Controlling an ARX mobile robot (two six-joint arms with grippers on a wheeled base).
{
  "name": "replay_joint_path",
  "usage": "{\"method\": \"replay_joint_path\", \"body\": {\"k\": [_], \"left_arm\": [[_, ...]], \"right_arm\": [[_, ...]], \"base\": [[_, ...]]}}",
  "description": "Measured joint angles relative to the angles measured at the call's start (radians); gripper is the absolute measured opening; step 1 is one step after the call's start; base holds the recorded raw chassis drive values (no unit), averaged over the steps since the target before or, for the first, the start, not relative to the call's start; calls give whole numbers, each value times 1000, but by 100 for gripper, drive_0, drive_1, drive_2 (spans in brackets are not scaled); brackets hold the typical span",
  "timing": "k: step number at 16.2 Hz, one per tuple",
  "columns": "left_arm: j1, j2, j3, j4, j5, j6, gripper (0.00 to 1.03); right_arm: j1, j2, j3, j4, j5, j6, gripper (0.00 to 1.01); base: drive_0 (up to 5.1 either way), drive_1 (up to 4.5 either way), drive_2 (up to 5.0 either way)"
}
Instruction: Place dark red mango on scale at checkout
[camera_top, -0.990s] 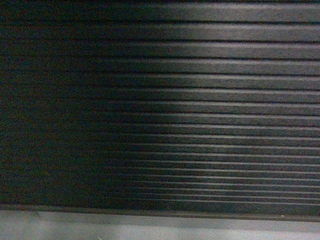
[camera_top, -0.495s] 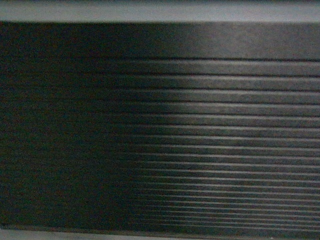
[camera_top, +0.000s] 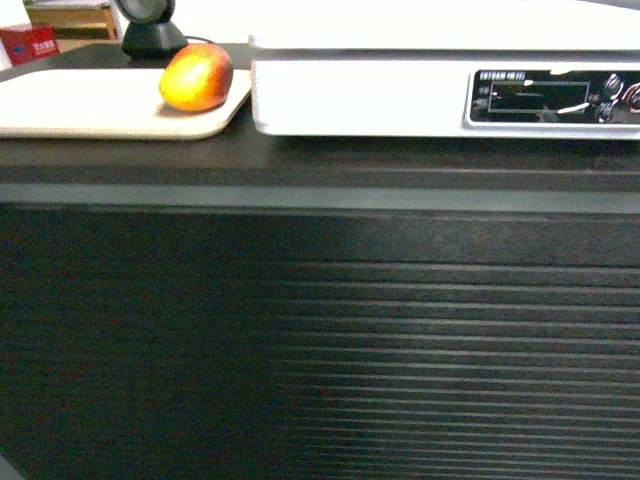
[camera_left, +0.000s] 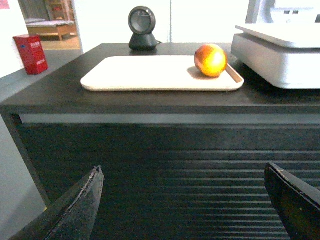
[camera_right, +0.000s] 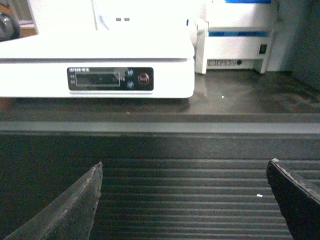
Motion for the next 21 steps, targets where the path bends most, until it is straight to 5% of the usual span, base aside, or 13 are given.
{"method": "replay_joint_path", "body": {"k": [21], "left_arm": [[0,0,0,0,1,0,98]], "right_arm": [[0,0,0,-1,0,0,98]], "base": [[0,0,0]]}}
